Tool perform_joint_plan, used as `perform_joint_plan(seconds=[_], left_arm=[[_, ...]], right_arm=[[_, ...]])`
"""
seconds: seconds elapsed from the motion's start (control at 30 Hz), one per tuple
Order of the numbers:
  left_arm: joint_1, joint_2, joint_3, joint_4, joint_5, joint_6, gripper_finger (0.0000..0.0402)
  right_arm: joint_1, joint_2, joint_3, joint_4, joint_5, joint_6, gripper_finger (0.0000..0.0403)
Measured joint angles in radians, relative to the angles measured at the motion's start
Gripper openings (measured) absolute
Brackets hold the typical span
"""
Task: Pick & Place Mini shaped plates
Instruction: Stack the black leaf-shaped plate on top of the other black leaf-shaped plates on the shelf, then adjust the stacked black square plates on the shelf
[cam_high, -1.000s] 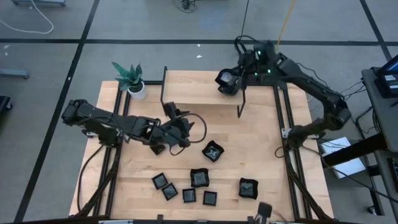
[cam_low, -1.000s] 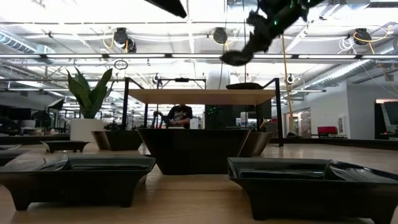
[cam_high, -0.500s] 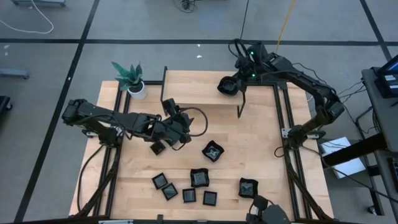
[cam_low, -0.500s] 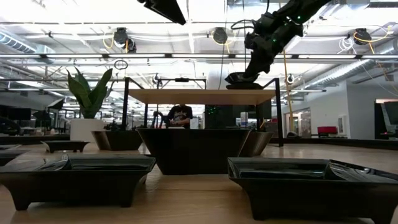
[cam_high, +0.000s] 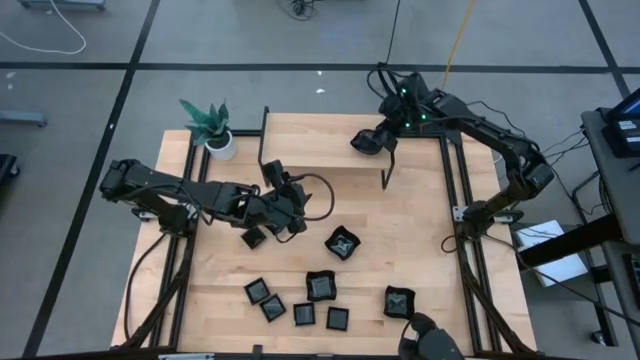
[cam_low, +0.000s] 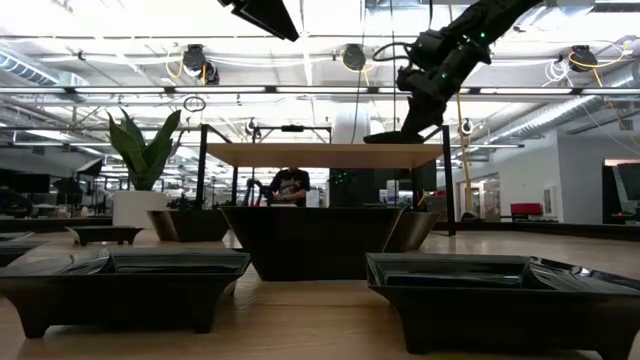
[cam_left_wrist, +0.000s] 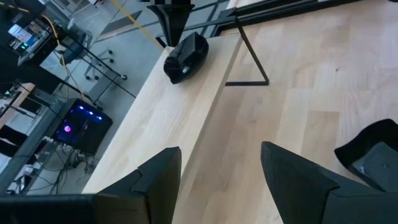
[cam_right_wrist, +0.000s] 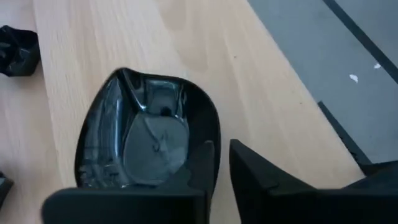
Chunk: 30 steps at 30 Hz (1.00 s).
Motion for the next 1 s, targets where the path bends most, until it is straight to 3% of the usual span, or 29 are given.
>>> perform_joint_plan(seconds=[0.17, 0.3, 0.4, 0.53, 0.73, 0.83, 1.0], left_arm=[[0.0, 0.0, 0.0, 0.0, 0.0, -0.002, 0.0225], [0.0, 0.0, 0.0, 0.0, 0.0, -0.003, 0.0225], [0.0, 0.0, 0.0, 0.0, 0.0, -0.003, 0.0225], [0.0, 0.0, 0.0, 0.0, 0.0, -0.017, 0.0225], [0.0, 0.001, 0.0, 0.0, 0.02, -0.025, 0.0225], [0.0, 0.001, 0.0, 0.0, 0.025, -0.028, 0.0225], [0.0, 0.001, 0.0, 0.001, 0.025, -0.028, 0.0225]], right_arm=[[0.007, -0.024, -0.001, 0.073, 0.037, 0.0, 0.0085], [0.044, -0.071, -0.001, 0.088, 0.074, -0.031, 0.0094], [0.111, -0.11, -0.001, 0.063, 0.051, -0.042, 0.007], [0.224, -0.126, -0.028, 0.021, 0.103, -0.078, 0.0011], [0.314, -0.126, -0.151, 0.091, 0.171, -0.122, 0.0001], [0.321, -0.125, -0.201, 0.146, 0.243, -0.12, 0.0001], [0.296, -0.126, -0.232, 0.163, 0.264, -0.115, 0.0]])
